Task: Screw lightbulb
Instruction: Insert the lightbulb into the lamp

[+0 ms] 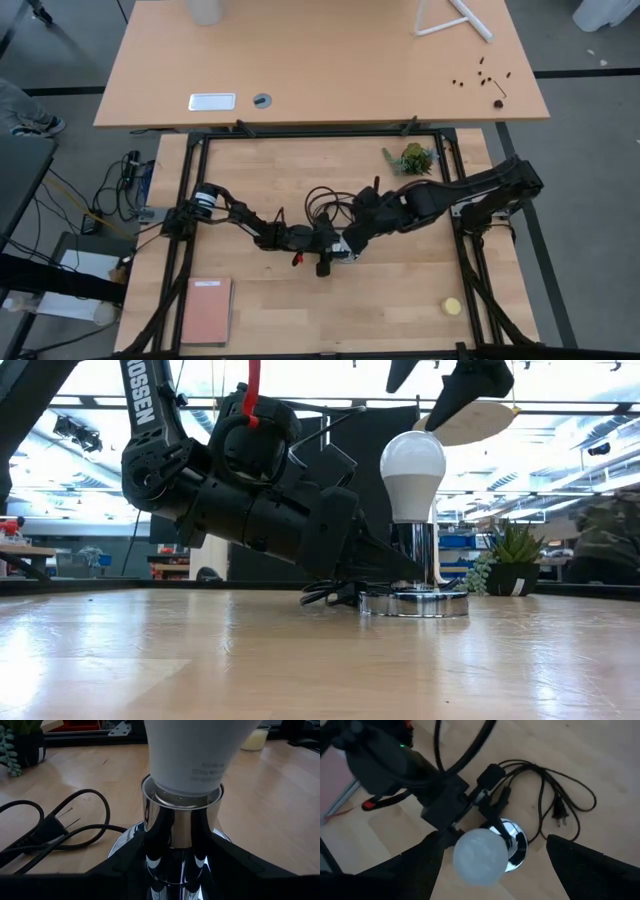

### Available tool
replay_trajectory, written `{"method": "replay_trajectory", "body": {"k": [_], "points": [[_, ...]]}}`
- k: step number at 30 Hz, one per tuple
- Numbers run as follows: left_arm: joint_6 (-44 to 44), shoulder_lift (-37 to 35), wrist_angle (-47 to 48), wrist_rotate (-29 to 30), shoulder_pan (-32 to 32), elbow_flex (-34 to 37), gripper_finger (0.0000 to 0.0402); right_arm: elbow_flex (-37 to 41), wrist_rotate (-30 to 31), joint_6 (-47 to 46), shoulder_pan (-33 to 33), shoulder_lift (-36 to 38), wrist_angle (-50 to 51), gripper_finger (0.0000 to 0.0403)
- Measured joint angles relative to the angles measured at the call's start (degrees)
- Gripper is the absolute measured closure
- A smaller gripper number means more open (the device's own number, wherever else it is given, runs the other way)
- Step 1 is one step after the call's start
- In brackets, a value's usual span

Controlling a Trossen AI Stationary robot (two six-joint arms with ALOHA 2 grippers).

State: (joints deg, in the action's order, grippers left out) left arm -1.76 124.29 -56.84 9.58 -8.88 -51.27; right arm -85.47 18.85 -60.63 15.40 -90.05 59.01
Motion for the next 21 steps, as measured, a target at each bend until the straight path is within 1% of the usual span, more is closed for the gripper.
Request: {"method": "replay_trajectory", "body": {"k": [9,12,16,21], "points": [[0.0,0.0,0.3,0.0,-0.2,0.0,0.0212,0.0,-0.7,5.6,-0.1,0.2,0.4,0.0044],[0.0,0.0,0.4,0.0,-0.2,0.0,0.0212,-1.7,-0.8,5.9,-0.1,0.0,3.7,0.0045],[0.0,0.0,0.4,-0.1,-0.2,0.0,0.0212,-7.4,-0.8,8.5,-0.1,-3.4,7.5,0.0053],[0.0,0.0,0.3,-0.2,-0.2,0.1,0.0212,-19.2,-0.7,14.1,0.2,-10.2,14.9,0.0057]]}}
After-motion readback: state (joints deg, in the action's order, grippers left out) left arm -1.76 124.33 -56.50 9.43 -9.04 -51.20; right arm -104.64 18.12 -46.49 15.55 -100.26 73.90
